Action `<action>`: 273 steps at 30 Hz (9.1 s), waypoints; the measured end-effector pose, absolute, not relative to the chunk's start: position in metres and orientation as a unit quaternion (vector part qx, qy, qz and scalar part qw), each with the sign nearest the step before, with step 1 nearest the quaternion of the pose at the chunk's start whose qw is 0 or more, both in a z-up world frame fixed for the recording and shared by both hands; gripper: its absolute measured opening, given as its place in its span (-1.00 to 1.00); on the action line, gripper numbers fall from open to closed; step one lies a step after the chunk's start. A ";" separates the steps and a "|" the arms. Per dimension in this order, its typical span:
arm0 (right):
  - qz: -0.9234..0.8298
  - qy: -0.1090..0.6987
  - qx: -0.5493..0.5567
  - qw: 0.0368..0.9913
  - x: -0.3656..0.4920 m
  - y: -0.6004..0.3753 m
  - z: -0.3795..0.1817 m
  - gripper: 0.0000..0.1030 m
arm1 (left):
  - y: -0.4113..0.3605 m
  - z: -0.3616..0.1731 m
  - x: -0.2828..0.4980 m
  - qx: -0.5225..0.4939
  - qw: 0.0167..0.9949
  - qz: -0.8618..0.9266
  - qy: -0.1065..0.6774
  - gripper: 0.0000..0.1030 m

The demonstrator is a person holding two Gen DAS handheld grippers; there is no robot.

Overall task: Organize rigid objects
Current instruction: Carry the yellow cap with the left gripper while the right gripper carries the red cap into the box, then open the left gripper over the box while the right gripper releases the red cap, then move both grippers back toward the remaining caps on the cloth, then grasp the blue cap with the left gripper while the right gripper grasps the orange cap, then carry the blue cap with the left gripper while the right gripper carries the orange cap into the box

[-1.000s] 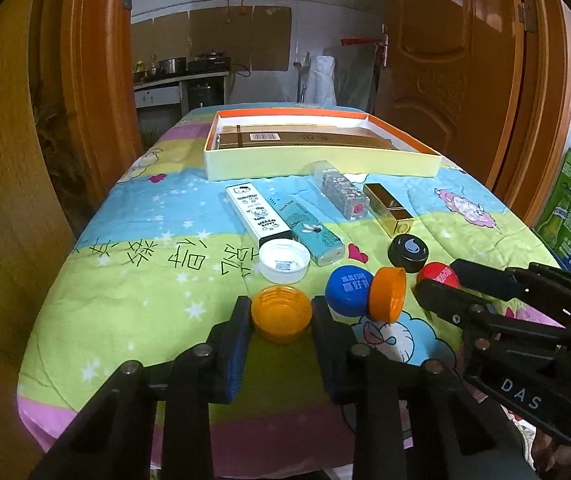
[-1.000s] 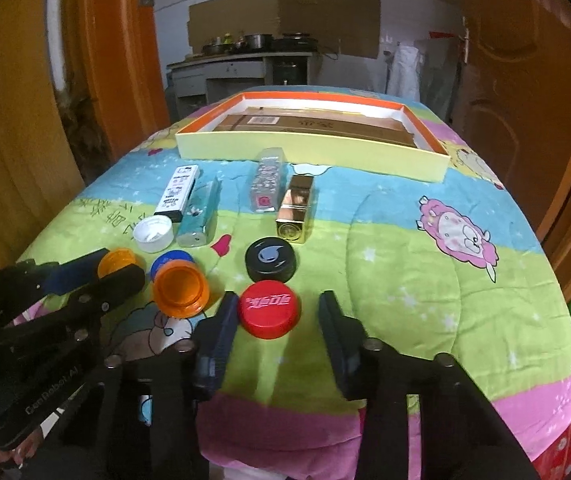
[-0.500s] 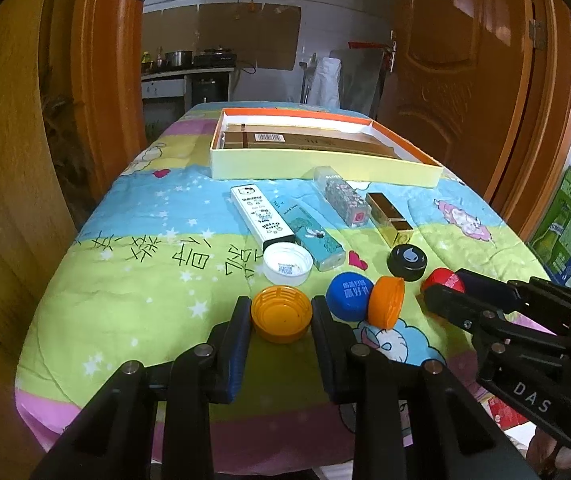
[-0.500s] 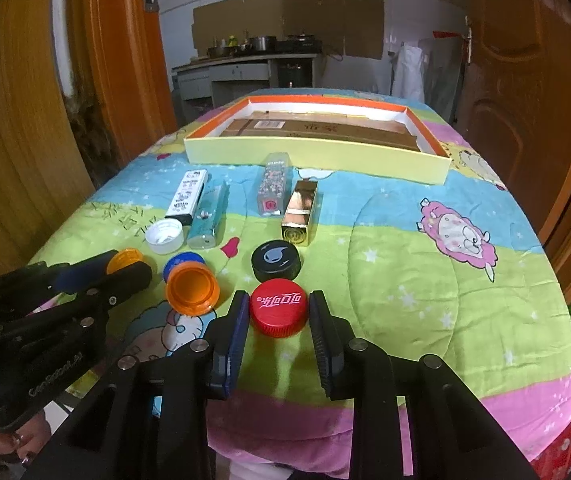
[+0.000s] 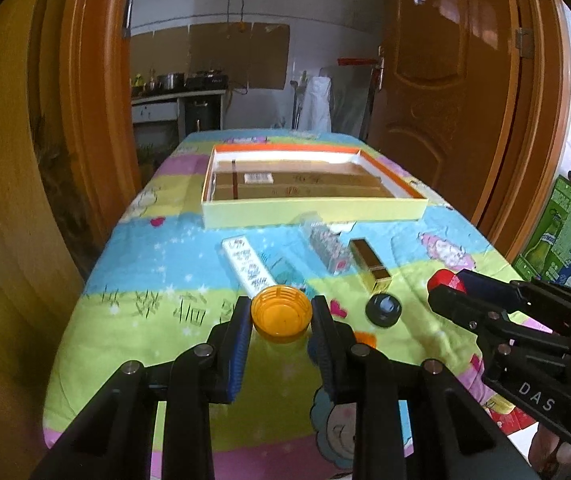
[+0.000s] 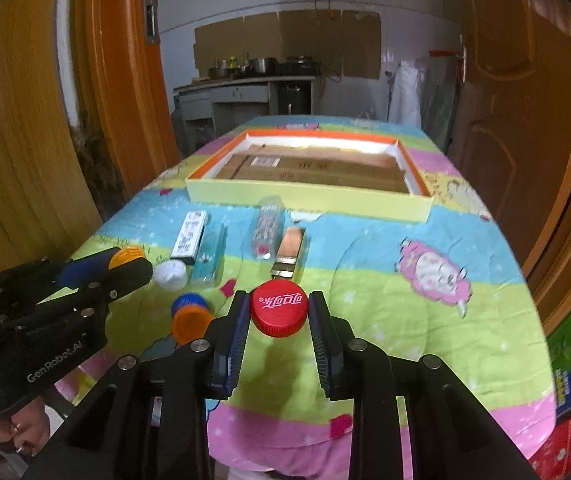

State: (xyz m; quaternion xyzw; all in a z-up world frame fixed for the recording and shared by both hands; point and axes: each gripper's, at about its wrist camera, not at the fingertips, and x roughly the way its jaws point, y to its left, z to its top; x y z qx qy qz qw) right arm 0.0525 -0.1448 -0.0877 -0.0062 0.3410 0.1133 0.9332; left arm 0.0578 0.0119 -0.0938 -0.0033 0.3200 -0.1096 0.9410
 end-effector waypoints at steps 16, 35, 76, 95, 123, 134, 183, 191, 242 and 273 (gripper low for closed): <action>0.118 0.315 -0.015 0.942 0.108 -0.176 -0.043 -0.40 | 0.003 -0.046 0.128 0.003 0.947 -0.117 0.298 -0.41; 0.126 0.345 0.010 0.930 0.196 -0.187 -0.044 -0.40 | -0.007 -0.040 0.205 0.005 0.942 -0.114 0.316 -0.41; 0.060 0.460 0.029 0.886 0.324 -0.193 -0.122 -0.40 | -0.028 -0.124 0.313 0.022 0.889 -0.118 0.442 -0.40; 0.056 0.435 0.029 0.898 0.299 -0.195 -0.108 -0.22 | -0.018 -0.083 0.283 -0.012 0.909 -0.140 0.394 0.02; 0.066 0.351 0.039 0.933 0.140 -0.186 -0.040 -0.22 | 0.025 -0.002 0.115 -0.034 0.961 -0.087 0.260 0.03; 0.051 0.338 0.044 0.939 0.064 -0.178 -0.029 -0.22 | 0.019 -0.008 0.050 -0.014 0.963 -0.084 0.255 0.03; 0.175 0.370 -0.003 0.912 0.059 -0.097 -0.132 0.02 | 0.055 -0.092 0.025 -0.041 0.944 -0.077 0.317 0.03; 0.192 0.358 -0.005 0.914 0.059 -0.096 -0.132 -0.39 | 0.047 -0.098 0.028 -0.033 0.942 -0.093 0.322 0.03; 0.154 0.333 0.083 0.927 0.026 -0.180 -0.119 -0.39 | -0.024 -0.125 0.061 0.007 0.925 -0.145 0.351 -0.40; 0.147 0.321 0.082 0.932 0.034 -0.182 -0.098 -0.39 | -0.015 -0.085 0.073 -0.030 0.934 -0.152 0.322 -0.40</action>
